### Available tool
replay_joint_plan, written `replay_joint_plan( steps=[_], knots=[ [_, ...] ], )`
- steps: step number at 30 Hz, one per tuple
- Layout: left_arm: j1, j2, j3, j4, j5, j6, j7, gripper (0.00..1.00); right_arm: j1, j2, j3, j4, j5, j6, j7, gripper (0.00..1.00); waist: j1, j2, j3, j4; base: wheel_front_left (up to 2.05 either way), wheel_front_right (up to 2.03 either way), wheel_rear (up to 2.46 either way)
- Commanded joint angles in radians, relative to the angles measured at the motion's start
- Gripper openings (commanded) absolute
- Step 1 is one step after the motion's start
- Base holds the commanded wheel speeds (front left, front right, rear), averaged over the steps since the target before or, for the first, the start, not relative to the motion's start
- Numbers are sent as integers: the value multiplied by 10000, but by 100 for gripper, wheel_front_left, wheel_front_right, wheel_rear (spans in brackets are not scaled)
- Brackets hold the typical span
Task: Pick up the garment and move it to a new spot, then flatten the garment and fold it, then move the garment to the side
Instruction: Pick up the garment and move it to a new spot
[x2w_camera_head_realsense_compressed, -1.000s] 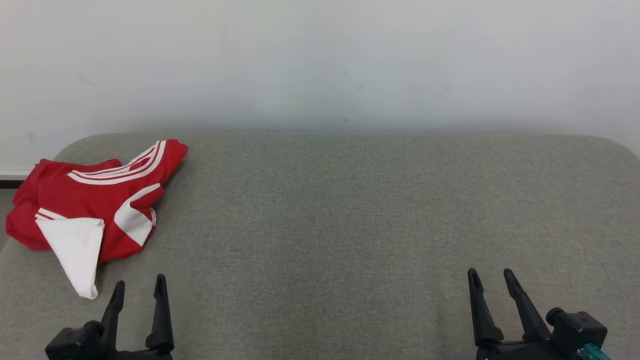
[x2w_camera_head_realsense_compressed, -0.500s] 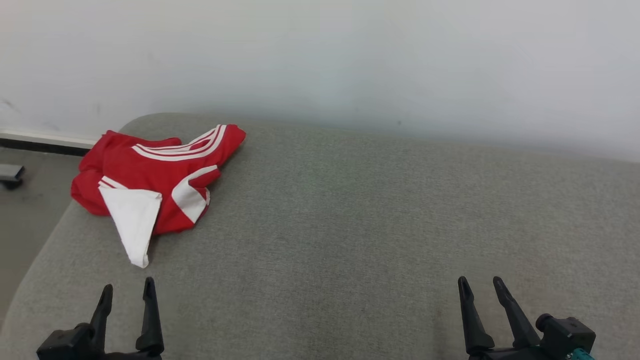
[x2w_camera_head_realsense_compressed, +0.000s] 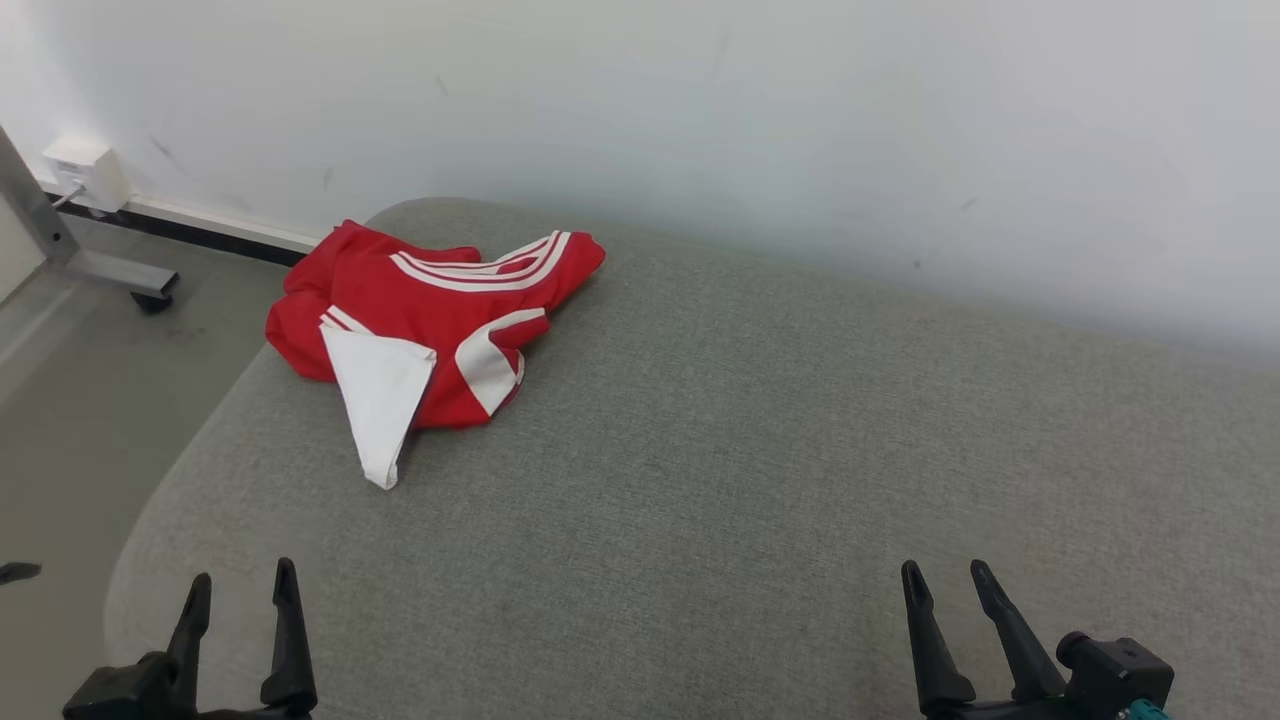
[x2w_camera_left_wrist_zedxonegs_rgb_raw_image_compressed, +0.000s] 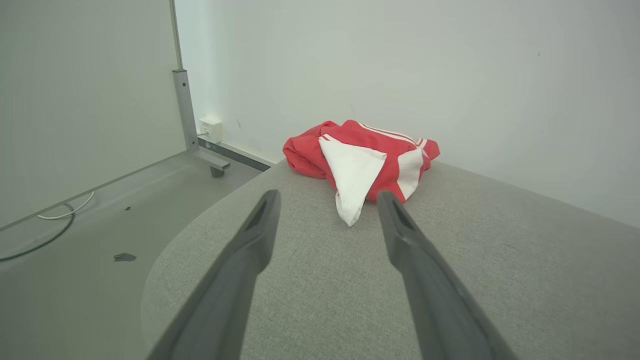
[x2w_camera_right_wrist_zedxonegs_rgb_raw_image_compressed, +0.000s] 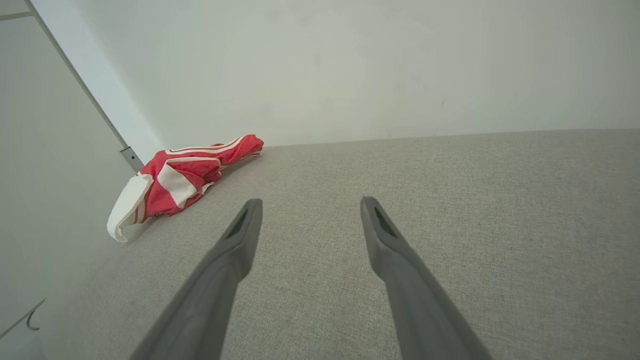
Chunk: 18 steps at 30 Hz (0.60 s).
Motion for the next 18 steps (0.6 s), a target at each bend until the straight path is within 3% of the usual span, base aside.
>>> replay_joint_plan(
  steps=[1,18],
  knots=[
    [105,68,30,-4,-66,15,-47,100,-42,-25,13,22,27,-21,-21,100,0,0,15,212,0,0,0],
    [-259,209,93,157,-290,68,-126,100,-209,-26,120,40,-77,-21,26,100,0,0,281,254,0,0,0]
  ],
)
